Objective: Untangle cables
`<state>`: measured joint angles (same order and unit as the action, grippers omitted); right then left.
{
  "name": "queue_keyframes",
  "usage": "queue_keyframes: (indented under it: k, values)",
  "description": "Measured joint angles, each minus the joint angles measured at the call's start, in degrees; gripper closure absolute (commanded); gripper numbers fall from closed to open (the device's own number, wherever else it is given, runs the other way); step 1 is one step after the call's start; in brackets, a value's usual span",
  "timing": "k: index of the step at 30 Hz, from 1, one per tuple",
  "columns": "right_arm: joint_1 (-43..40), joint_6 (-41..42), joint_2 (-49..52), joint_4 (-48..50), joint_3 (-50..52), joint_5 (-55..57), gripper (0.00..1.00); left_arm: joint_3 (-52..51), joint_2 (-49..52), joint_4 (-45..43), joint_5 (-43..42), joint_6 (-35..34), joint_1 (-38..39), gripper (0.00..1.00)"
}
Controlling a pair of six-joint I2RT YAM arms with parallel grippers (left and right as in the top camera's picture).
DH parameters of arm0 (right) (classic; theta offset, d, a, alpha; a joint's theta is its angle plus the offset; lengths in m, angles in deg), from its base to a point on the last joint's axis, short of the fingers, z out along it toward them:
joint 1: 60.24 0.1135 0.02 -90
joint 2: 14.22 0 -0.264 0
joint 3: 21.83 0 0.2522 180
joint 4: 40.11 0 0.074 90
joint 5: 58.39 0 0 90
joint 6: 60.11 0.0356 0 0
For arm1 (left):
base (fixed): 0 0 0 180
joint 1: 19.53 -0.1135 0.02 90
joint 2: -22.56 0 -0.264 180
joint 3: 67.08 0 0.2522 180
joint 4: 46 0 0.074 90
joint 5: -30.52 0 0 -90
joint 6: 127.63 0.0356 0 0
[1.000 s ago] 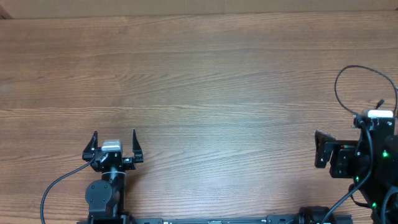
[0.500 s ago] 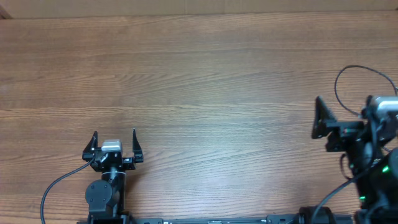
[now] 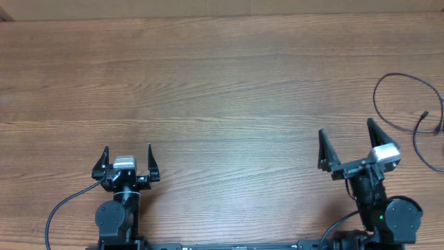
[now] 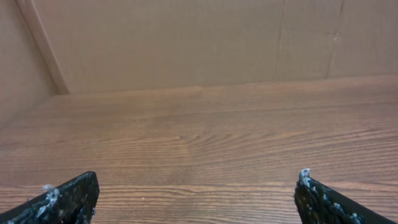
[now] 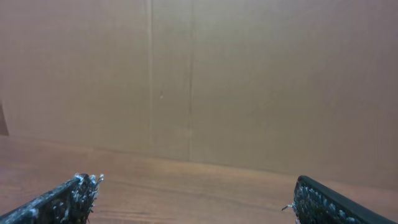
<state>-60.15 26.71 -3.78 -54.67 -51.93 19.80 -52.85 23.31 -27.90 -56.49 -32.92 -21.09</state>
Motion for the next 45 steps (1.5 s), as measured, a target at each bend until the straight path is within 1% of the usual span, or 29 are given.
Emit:
queue_keyframes:
  k: [11, 15, 20, 23, 29, 36, 42, 45]
  values:
    - [0.0, 0.0, -3.3, 8.5, 8.3, 2.0, 0.0, 0.0, 0.0, 0.0, 0.0, 0.0, 0.0, 0.0]
    - [0.0, 0.0, -4.3, 10.3, 10.5, 2.9, 0.0, 0.0, 0.0, 0.0, 0.0, 0.0, 0.0, 0.01]
    - [0.0, 0.0, -7.5, 13.1, 14.0, 4.9, 0.0, 0.0, 0.0, 0.0, 0.0, 0.0, 0.0, 0.0]
    - [0.0, 0.0, -9.4, 12.3, 15.3, 6.3, 0.0, 0.0, 0.0, 0.0, 0.0, 0.0, 0.0, 0.01]
    - [0.0, 0.6, -9.6, 11.1, 15.3, 9.6, 0.0, 0.0, 0.0, 0.0, 0.0, 0.0, 0.0, 0.0]
    - [0.0, 10.1, -9.6, 2.0, 15.3, 16.4, 0.0, 0.0, 0.0, 0.0, 0.0, 0.0, 0.0, 0.0]
    - [0.0, 13.3, -9.6, -3.0, 15.3, 18.3, 0.0, 0.0, 0.0, 0.0, 0.0, 0.0, 0.0, 0.0]
    - [0.0, 13.8, -9.6, -3.4, 15.3, 18.4, 0.0, 0.0, 0.0, 0.0, 0.0, 0.0, 0.0, 0.0]
